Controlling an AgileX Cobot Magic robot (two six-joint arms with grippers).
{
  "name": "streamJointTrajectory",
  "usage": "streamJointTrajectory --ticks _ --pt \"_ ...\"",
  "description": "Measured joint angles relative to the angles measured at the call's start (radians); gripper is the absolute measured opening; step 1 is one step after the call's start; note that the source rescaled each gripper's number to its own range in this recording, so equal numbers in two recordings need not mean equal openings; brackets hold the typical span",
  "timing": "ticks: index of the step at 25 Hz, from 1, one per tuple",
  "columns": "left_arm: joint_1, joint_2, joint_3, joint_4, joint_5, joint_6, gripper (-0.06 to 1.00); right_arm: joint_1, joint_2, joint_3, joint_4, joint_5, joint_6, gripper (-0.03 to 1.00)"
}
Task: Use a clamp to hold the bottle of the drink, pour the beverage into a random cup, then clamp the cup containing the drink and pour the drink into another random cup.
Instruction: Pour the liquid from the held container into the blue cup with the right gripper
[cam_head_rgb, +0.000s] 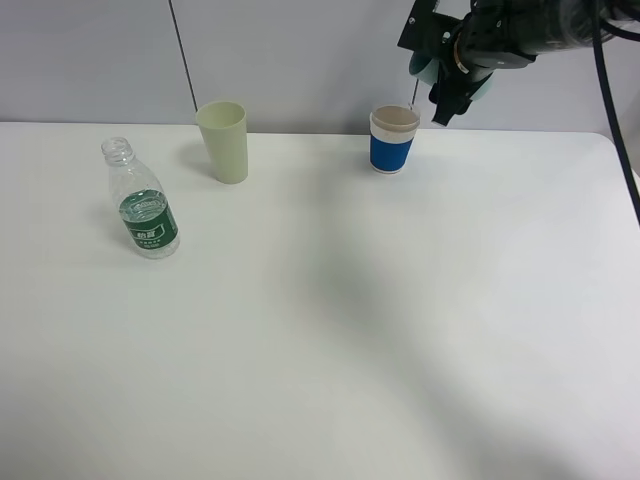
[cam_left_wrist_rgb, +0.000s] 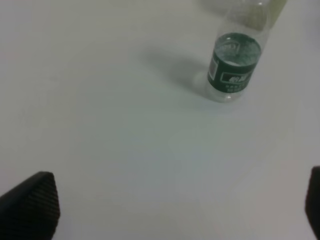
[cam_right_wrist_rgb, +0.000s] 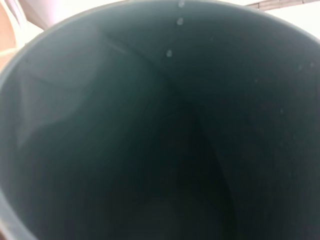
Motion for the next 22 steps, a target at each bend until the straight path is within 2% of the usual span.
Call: streamJointTrajectory --ticks 22 --pt "0.000 0.000 0.000 0.000 0.000 0.000 1.00 0.000 0.000 0.000 -0.023 0.023 -0.060 0.00"
